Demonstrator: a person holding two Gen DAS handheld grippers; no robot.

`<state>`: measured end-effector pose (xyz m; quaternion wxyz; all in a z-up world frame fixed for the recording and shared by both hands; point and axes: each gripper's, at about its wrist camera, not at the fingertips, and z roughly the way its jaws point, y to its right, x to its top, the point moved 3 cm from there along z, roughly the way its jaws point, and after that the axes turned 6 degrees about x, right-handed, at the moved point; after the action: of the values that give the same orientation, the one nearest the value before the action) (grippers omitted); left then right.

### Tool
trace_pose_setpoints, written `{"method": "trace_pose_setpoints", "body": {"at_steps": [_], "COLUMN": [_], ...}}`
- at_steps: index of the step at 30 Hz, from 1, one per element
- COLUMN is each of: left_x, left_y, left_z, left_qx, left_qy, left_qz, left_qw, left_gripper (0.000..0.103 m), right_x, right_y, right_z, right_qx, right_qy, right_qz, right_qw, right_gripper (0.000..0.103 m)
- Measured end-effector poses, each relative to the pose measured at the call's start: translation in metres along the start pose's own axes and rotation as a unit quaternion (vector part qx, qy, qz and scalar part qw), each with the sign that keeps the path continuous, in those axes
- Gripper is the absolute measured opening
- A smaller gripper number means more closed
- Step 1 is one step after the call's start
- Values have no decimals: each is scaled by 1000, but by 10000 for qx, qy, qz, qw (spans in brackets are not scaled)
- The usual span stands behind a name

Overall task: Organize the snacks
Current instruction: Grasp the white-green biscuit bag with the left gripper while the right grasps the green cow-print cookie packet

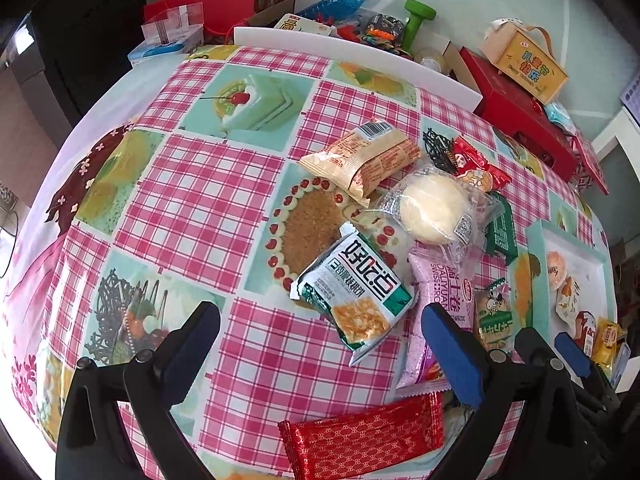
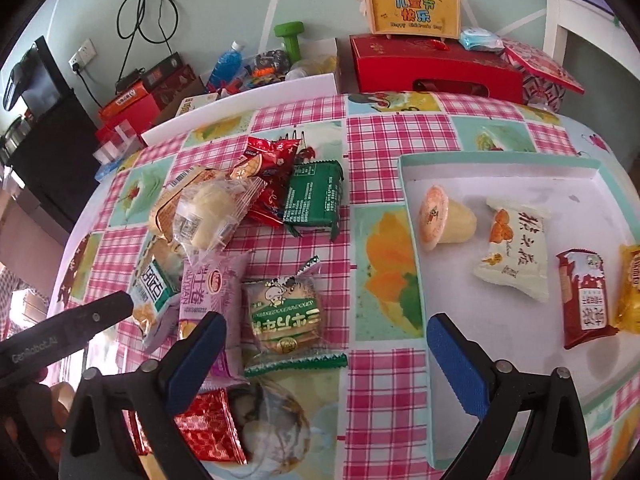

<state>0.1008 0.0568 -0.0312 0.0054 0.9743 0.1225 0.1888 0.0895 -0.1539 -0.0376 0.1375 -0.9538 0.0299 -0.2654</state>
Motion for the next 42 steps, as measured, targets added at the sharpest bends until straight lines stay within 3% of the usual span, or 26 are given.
{"method": "trace_pose_setpoints", "body": {"at_steps": [8,18,21,26,32,38,42], "left_x": [9,13,13,14,17,18,17], "left_y": [0,15,18,17,17,23,29], "left_z": [8,25,30,41,55,59,61], "left_qx": [8,-139,-129,-70,-33,149,208], "left_qy": [-12,-236,-276,-386,-510,-481,-494], "left_qz": [-95,-19,-11,-70,-153,-12,79], "left_qw": [10000,9996,9995,9992,9986,9987,9985], "left_gripper": [100,100,100,100,100,100,98], "right_x": [5,4,1,-6,-12,-12,-13], "right_y": [4,-17,-18,-21,-22,-23,-24], "right_z": [5,14,22,34,47,52,51], "right_qx": [-90,-153,-207,-221,-357,-597,-574], "right_qy": [34,-19,-168,-389,-575,-556,-527], "right_qz": [-37,-610,-685,-841,-951,-1107,-1100], "right_qw": [9999,9980,9973,9954,9932,9905,9909], "right_gripper": [97,97,85,85,78,77,69]}}
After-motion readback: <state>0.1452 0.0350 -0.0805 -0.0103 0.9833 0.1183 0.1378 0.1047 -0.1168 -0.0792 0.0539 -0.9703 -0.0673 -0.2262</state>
